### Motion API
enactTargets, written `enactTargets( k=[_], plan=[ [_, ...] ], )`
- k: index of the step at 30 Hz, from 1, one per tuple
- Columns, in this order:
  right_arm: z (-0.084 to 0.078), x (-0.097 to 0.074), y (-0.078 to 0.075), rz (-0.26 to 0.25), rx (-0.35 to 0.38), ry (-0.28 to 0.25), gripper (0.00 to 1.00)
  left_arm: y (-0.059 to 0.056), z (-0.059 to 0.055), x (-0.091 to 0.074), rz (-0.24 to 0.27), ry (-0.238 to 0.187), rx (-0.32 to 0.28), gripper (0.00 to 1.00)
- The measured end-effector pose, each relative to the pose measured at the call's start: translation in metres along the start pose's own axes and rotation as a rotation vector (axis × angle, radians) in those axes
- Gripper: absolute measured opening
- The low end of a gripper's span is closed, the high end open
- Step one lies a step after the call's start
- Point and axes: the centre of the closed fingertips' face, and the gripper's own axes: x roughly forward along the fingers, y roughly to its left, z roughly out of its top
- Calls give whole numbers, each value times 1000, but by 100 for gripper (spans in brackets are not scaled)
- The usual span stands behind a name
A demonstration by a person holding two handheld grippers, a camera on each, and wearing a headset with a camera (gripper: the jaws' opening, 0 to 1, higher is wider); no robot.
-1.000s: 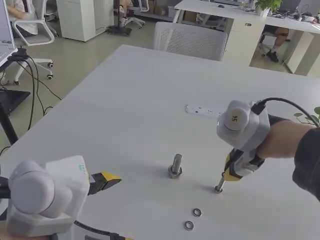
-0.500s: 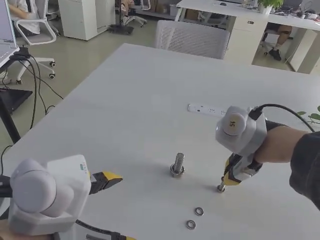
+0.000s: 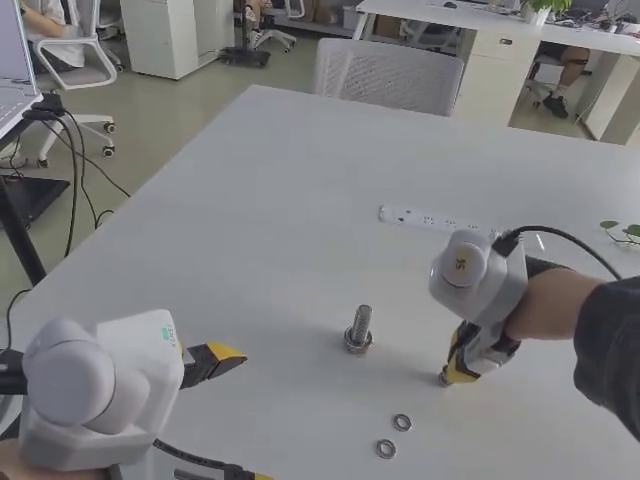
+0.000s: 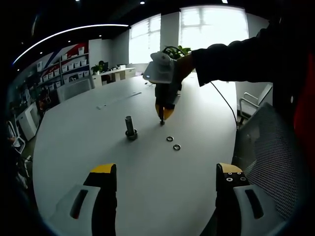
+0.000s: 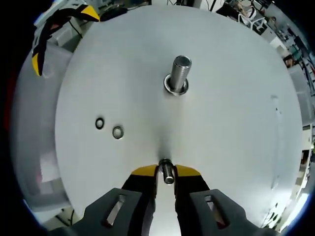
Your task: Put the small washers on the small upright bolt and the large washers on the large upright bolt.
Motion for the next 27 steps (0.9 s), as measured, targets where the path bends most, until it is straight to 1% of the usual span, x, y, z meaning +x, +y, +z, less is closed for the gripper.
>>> enactTargets(
  k=[10, 19, 27],
  plan=[
    [-2, 10, 1, 6, -1, 13, 14, -1, -2, -1, 1, 5, -5, 82],
    [-1, 10, 0, 2, 5, 6, 14, -1, -2, 0, -2, 5, -5, 82],
    [-1, 9, 1, -6, 6, 8, 18, 0, -2, -1, 1, 5, -2, 82]
  ],
)
